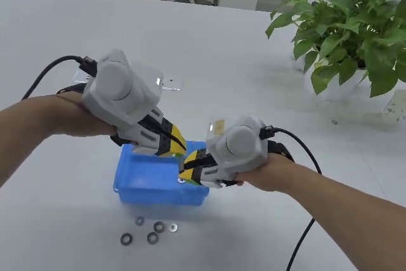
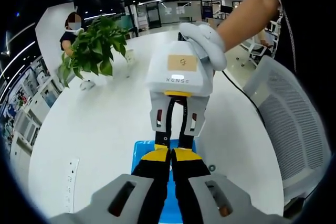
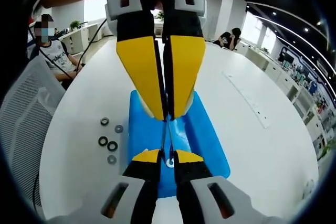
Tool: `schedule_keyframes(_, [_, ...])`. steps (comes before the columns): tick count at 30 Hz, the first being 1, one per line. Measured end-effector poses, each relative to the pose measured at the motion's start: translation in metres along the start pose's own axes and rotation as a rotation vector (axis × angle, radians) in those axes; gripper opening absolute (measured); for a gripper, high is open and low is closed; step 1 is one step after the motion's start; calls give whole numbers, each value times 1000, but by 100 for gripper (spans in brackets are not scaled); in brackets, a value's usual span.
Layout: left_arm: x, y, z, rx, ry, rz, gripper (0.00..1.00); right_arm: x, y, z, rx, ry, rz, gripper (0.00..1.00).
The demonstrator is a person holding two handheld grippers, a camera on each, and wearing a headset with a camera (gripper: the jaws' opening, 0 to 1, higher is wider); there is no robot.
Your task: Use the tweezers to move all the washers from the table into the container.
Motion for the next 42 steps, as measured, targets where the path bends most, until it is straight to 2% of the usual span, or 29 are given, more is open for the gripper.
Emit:
schedule_keyframes(9, [-7, -13, 4, -5, -10, 8, 5, -10, -12, -7, 23, 3, 14, 11])
schedule_keyframes(20, [-20, -32, 16, 6, -7, 17, 5, -26, -27, -19, 43, -13, 59, 11])
schedule_keyframes(28, [-19, -39, 29, 13, -1, -3, 5, -30, -31, -32, 41, -14, 76, 11])
schedule_keyframes(42, [-17, -39, 53, 17, 18, -20, 5, -28, -31, -55, 38, -16, 86, 11])
Point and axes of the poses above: the centre of the closed fingertips' face, and the gripper's own axes: y roughly forward along the fingers, z roughly to its right, x roughly out of its underside, the point moved 4 cm from there along -y, roughly backward along the fingers, and after that the axes turned 10 degrees about -z, right-handed, at the moved point
